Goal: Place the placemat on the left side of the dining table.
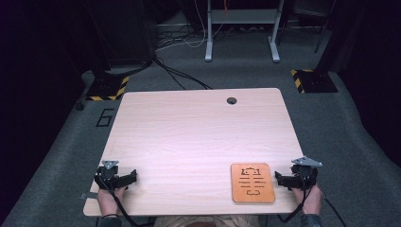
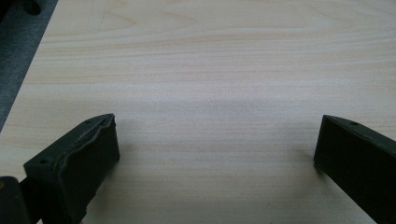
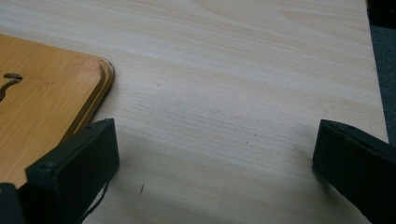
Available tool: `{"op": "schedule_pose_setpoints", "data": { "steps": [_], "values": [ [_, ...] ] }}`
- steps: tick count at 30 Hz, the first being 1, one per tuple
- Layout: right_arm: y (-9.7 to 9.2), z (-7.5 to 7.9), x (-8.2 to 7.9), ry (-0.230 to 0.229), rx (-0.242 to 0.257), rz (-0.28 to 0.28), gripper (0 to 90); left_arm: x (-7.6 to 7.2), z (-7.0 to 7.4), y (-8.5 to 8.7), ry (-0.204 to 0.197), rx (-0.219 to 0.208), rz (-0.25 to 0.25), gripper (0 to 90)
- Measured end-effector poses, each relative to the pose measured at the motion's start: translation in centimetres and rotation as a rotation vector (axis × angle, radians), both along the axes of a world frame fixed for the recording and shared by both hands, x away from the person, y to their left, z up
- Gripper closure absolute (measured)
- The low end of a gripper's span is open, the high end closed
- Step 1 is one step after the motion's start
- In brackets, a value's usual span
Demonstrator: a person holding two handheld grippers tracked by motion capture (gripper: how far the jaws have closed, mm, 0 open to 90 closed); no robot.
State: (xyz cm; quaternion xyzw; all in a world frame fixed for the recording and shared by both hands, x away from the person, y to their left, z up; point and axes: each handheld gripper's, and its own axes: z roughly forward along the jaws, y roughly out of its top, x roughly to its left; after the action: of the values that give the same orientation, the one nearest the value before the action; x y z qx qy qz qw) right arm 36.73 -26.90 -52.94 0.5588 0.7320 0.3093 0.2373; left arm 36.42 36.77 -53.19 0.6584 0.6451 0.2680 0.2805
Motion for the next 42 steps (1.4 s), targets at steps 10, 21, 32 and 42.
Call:
{"op": "schedule_pose_setpoints", "data": {
  "steps": [10, 21, 32, 42],
  "values": [
    [0.0, 0.0, -0.1, -0.001, 0.001, -0.011, 0.0, 0.2, 0.0, -0.3, -0.001, 0.001, 0.015, 0.0],
    [-0.1, 0.2, -0.3, -0.007, 0.030, -0.018, 0.0, 0.3, 0.0, -0.4, 0.000, 0.003, -0.001, 0.0],
    [0.8, 0.5, -1.6, 0.004, 0.123, 0.038, 0.3, 0.4, 0.0, -0.5, 0.000, 0.001, -0.008, 0.0],
    [2.8, 0.5, -1.6, 0.005, 0.110, 0.097, 0.5, 0.4, 0.0, -0.5, -0.001, 0.001, -0.008, 0.1]
  ]
}}
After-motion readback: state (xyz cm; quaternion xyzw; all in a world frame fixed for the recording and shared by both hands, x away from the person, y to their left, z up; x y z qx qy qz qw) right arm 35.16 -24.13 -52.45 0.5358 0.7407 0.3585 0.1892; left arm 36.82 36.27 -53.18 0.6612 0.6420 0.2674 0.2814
